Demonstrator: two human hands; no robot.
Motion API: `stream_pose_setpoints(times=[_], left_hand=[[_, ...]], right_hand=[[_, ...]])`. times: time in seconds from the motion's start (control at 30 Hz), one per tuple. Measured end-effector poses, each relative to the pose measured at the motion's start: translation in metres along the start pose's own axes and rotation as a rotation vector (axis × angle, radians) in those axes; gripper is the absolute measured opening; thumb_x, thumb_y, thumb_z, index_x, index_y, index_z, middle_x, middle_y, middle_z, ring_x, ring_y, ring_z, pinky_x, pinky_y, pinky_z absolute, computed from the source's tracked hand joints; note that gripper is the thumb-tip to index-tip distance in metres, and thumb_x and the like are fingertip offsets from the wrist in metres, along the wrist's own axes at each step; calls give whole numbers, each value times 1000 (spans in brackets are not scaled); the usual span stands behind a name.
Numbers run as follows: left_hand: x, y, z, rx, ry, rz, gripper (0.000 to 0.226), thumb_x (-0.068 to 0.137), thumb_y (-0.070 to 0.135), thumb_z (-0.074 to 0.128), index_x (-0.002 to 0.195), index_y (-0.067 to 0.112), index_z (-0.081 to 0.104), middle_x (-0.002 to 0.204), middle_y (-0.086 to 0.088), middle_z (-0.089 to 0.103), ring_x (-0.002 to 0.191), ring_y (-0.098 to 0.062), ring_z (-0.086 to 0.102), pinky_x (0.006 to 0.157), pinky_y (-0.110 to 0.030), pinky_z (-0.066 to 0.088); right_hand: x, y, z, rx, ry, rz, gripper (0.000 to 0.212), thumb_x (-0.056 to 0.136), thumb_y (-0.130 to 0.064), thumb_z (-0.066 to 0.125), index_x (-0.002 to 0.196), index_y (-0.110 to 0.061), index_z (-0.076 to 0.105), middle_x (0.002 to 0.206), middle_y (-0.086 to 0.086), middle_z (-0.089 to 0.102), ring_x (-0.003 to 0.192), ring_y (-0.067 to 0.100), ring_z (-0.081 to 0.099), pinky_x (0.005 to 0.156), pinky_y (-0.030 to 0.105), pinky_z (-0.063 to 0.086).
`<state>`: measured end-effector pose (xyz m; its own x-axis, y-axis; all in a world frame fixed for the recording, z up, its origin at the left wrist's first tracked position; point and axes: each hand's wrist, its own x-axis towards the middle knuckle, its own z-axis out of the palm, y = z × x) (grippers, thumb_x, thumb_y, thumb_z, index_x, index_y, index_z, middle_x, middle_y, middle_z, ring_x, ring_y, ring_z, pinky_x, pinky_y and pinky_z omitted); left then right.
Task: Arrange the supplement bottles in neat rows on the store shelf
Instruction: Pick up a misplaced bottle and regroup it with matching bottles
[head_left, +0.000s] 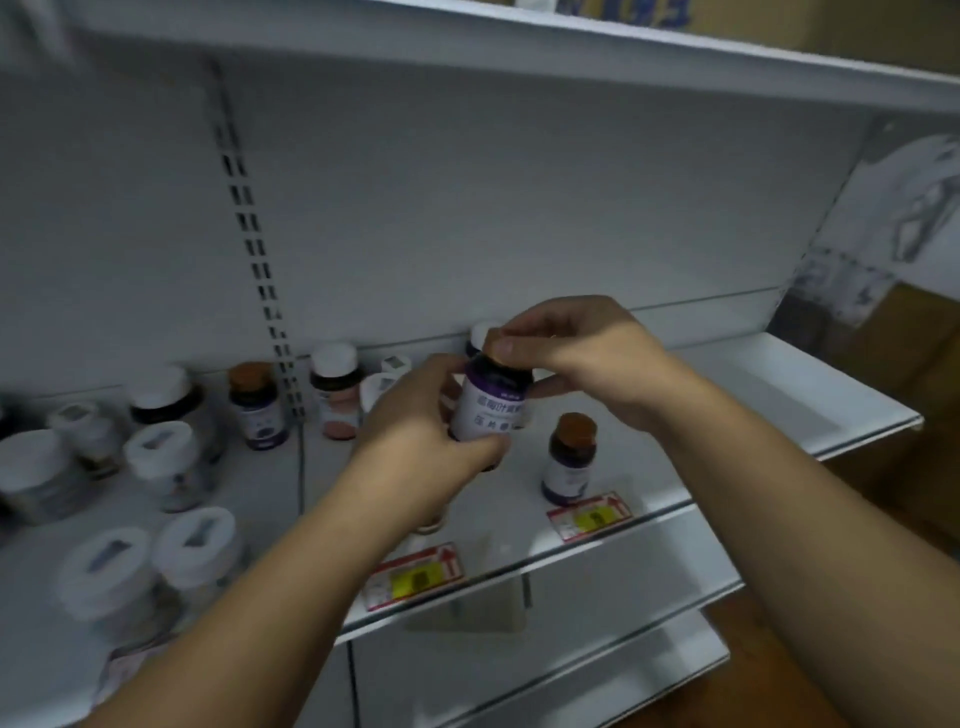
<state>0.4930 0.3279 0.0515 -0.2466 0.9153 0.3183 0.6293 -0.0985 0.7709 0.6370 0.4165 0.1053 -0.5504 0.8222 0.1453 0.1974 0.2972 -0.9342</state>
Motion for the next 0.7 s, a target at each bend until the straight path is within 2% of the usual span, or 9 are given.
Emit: stream_pose_setpoints(times=[0.1,0.2,0.3,0.37,0.43,0.5,0.57,0.63,0.7], left_hand=[[17,16,42,-16,-68,-24,45,56,52,70,90,56,41,78,27,54,69,15,55,48,-9,41],[35,24,69,-59,-97,-55,51,57,54,70,101,51,47,88,26,57,78,13,56,52,-7,43],[49,19,76,-79,-23,-97,50,66,59,63,112,44,51,100,25,58,89,7,57,67,-12,45],[56,10,73,-61,41,-133,38,77,51,58,112,38,53,99,24,58,90,10,55,67,-9,42],[59,3,72,-28,65,-181,29,82,44,56,109,36,54,92,25,56,83,13,53,62,-5,37],[61,0,76,-11,53,-227,24,83,42,55,106,35,55,91,25,55,81,11,52,61,-9,36],[63,-2,79,-4,38,-264,20,84,41,55,103,37,54,90,26,54,81,11,51,60,-10,36],[63,-5,77,15,28,-275,17,85,40,54,102,38,54,90,26,54,81,11,51,59,-8,35],[65,-7,72,30,32,-271,18,86,38,55,103,36,55,90,24,55,82,9,51,60,-9,36]], right_hand=[[-1,16,-33,-129,-13,-4,24,66,-25,79,86,-14,70,83,5,73,74,14,71,66,30,60],[2,25,-66,-272,55,-54,22,65,-29,79,84,-20,71,81,-1,72,75,13,69,71,34,59],[4,42,-114,-335,186,-84,21,62,-35,77,81,-27,71,80,-11,71,73,2,67,66,21,56],[4,61,-139,-308,226,-53,16,61,-33,78,74,-31,69,78,-16,69,72,-1,66,64,15,53],[7,85,-144,-378,155,11,14,62,-30,79,70,-34,68,74,-21,66,69,-4,63,62,9,49],[11,109,-132,-450,24,95,18,64,-32,79,80,-29,72,77,-15,68,75,0,63,64,10,47],[14,127,-118,-493,-85,133,32,64,-36,79,94,-25,71,84,-13,65,81,4,62,66,9,43],[15,138,-109,-485,-125,129,41,63,-37,80,100,-25,69,84,-20,59,79,-3,57,61,1,36],[16,143,-107,-473,-139,119,41,63,-38,80,100,-27,67,83,-23,57,79,-7,56,58,1,38]])
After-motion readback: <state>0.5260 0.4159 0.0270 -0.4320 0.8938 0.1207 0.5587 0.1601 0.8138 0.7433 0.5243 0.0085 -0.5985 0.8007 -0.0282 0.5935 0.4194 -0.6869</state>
